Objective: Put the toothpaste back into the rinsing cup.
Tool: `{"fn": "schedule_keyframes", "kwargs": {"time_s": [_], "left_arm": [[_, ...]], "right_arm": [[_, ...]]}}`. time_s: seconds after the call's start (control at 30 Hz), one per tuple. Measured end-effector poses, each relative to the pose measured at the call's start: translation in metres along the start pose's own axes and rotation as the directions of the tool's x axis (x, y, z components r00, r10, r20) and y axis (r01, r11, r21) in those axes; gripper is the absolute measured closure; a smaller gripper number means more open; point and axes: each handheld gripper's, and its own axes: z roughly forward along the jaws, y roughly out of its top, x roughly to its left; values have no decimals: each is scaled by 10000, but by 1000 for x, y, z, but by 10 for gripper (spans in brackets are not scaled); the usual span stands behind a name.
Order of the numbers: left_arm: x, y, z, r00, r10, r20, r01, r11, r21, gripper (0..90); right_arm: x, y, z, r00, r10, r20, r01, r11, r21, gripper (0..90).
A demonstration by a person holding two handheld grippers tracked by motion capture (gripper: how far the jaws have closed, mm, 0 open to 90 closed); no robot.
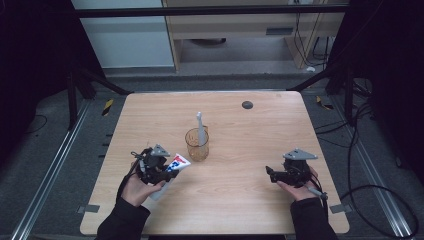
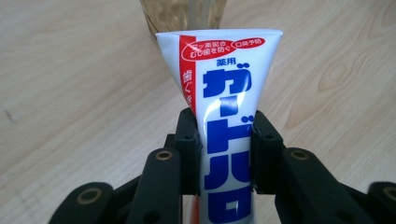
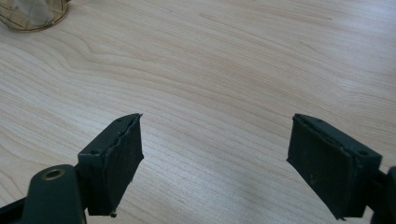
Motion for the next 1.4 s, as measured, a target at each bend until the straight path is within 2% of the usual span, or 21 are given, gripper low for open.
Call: {"fn": "schedule_keyframes", "kwargs": {"time_s": [0.13,0.33,0.47,0.73,0.87,1.03,1.2,1.4], "left_arm": [[4,3,-12,9994,-181,-284,161,9974,-704,691],[11,8,-23,9952,-545,-808,399,9842,-1723,692],[17,15,-26,9917,-711,-1074,464,9750,-2173,692],[22,37,-23,9896,-955,-1074,606,9549,-2906,692],[21,48,-23,9874,-1034,-1198,573,9392,-3385,692],[21,60,-23,9830,-1163,-1418,506,9152,-3998,691],[21,74,-20,9812,-1373,-1359,616,8891,-4535,691],[21,89,-10,9810,-1419,-1320,595,8688,-4915,692]], "right_arm": [[0,0,0,10000,-32,62,32,10000,-37,176],[2,0,1,10000,-15,56,15,10000,-24,170],[2,0,1,10000,-6,92,6,10000,-47,163],[2,-1,2,9999,-17,143,18,10000,-54,158],[3,-2,3,9999,-56,146,58,9999,-94,157],[2,-2,3,9998,-67,174,69,9999,-123,155],[3,-2,3,9997,-145,201,148,9997,-178,154],[2,-2,3,9996,-152,217,158,9995,-266,151]]}}
